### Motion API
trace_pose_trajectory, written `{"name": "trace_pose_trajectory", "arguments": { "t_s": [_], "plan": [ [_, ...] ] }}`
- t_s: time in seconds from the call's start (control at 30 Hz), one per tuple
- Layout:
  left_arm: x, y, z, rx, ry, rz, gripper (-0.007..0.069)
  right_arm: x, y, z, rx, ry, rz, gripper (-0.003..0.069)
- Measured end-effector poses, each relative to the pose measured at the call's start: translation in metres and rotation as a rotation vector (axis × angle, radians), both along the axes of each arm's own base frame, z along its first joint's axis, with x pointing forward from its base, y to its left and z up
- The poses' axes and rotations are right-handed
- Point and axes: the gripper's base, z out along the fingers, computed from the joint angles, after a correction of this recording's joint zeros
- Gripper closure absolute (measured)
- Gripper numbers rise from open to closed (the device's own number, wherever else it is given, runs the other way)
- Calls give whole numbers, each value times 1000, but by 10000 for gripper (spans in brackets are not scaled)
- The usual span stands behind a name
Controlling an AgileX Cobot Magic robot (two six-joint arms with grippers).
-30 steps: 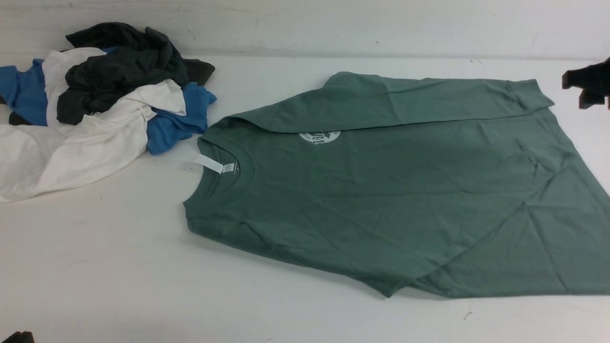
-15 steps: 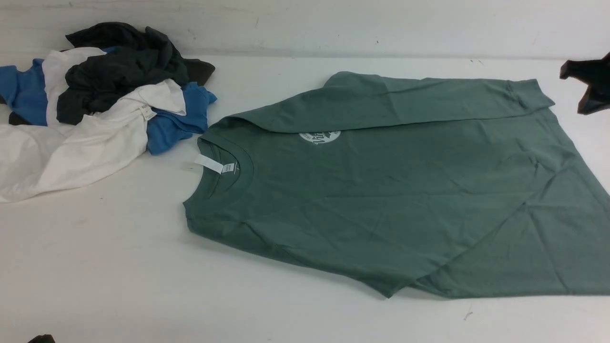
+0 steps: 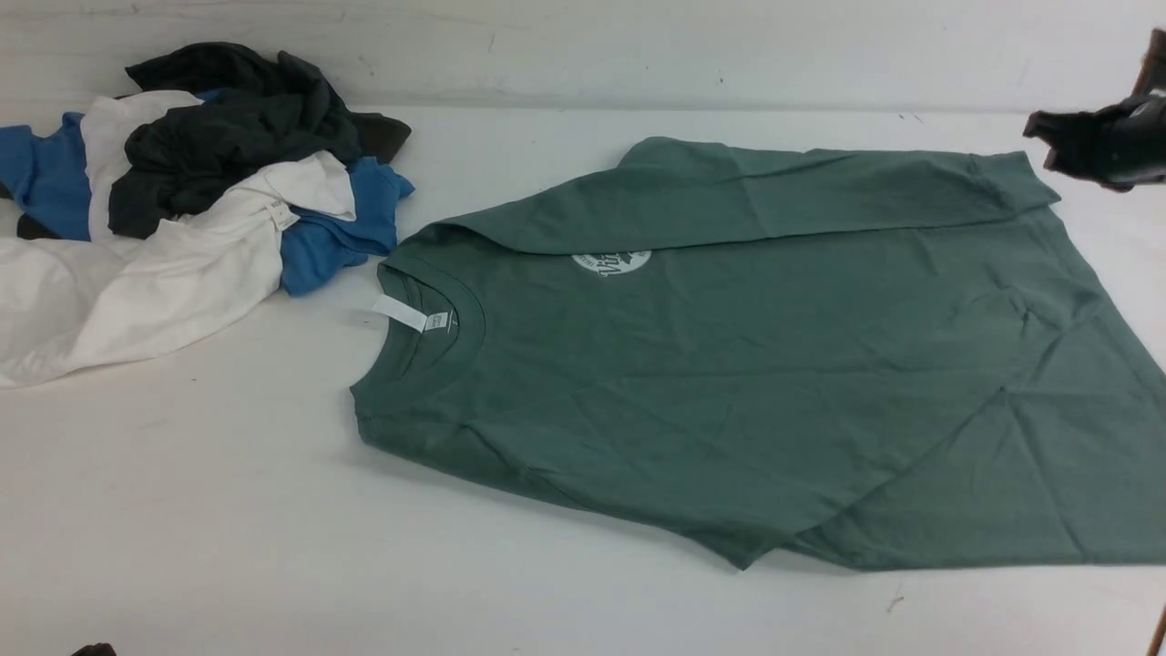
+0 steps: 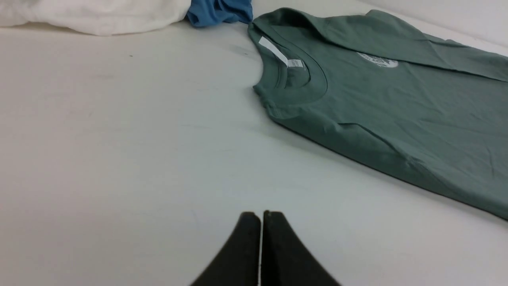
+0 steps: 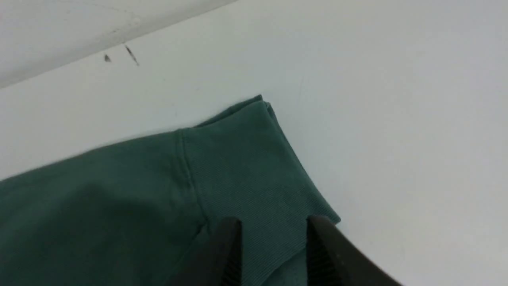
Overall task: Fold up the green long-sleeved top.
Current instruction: Hold the cuff with your right arm as far away from the cuff
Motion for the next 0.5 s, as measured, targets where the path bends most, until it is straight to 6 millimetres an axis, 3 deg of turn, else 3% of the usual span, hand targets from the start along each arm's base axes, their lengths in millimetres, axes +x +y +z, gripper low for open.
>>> {"name": "trace_pose_trajectory", "arguments": {
  "t_s": [0.1, 0.3, 0.5],
  "plan": [
    [0, 0, 0, 0, 0, 0, 628, 5, -2, -22, 3, -39, -22, 322],
    [0, 0, 0, 1, 2, -1, 628, 13, -7, -45, -25, -147, -55, 288],
    [0, 0, 0, 1, 2, -1, 628, 14, -8, -49, -25, -168, -62, 288]
  ]
}}
